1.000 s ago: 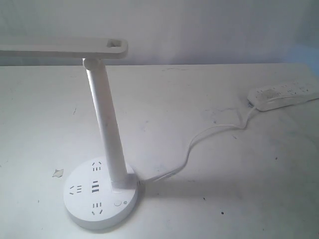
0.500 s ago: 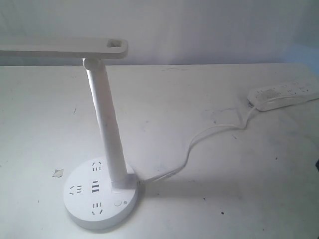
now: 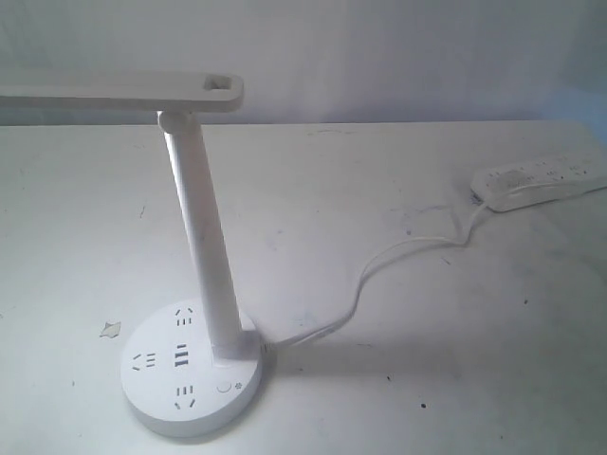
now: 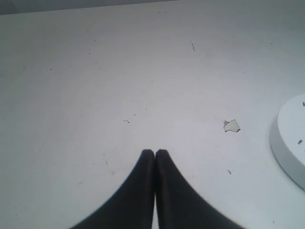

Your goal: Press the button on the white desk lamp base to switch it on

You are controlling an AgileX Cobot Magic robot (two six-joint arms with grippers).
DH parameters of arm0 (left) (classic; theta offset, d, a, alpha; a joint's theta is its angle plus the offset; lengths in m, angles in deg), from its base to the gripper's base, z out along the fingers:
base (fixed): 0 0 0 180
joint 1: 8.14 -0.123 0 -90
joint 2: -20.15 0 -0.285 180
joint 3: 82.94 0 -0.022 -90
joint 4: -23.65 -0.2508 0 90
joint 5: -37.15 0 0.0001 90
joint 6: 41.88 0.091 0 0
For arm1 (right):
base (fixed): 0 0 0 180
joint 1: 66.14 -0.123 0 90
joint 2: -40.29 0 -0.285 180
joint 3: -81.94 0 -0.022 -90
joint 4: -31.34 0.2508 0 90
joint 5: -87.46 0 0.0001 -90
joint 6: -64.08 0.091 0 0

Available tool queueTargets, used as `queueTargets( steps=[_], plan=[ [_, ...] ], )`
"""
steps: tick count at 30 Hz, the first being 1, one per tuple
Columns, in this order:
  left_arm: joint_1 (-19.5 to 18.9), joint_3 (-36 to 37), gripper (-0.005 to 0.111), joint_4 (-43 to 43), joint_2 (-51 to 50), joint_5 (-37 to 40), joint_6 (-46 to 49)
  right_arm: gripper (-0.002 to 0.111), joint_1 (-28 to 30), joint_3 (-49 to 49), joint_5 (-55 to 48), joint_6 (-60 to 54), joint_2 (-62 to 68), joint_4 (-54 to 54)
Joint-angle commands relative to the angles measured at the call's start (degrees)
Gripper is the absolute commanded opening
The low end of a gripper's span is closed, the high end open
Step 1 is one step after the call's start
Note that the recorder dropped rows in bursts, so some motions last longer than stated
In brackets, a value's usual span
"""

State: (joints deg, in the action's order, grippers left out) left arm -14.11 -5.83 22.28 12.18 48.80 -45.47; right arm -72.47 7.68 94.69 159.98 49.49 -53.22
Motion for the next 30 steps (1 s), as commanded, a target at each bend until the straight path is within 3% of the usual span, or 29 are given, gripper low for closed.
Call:
queueTargets(
  steps=[1,4,17,20,24,26,28,30],
  plan=[
    [0.5,0.1,0.000,0.1,0.2,-0.1,0.0,0.000,0.5,0.4,0.1,1.7,-1.4,-4.6],
    [0.5,0.1,0.000,0.1,0.2,-0.1,0.0,0.000,0.5,0.5,2.6,14.4,-1.4,-15.4],
    [0.5,0.1,0.000,0.1,0.2,-0.1,0.0,0.000,0.5,0.5,-2.1,14.5,-1.4,-14.4],
    [0.5,0.1,0.000,0.1,0.2,-0.1,0.0,0.000,0.5,0.5,-4.5,0.5,-1.4,3.6],
    [0.5,0.1,0.000,0.1,0.2,-0.1,0.0,0.000,0.5,0.5,-6.8,-47.0,-1.4,50.2],
    [0.5,0.1,0.000,0.1,0.2,-0.1,0.0,0.000,0.5,0.5,-5.6,-65.9,-1.4,67.0],
    [0.5,0.1,0.000,0.1,0.2,-0.1,0.0,0.000,0.5,0.5,-4.8,-77.4,-1.4,78.4],
    [0.5,0.1,0.000,0.1,0.2,-0.1,0.0,0.000,0.5,0.5,-4.7,-82.1,-1.4,80.6]
  ],
)
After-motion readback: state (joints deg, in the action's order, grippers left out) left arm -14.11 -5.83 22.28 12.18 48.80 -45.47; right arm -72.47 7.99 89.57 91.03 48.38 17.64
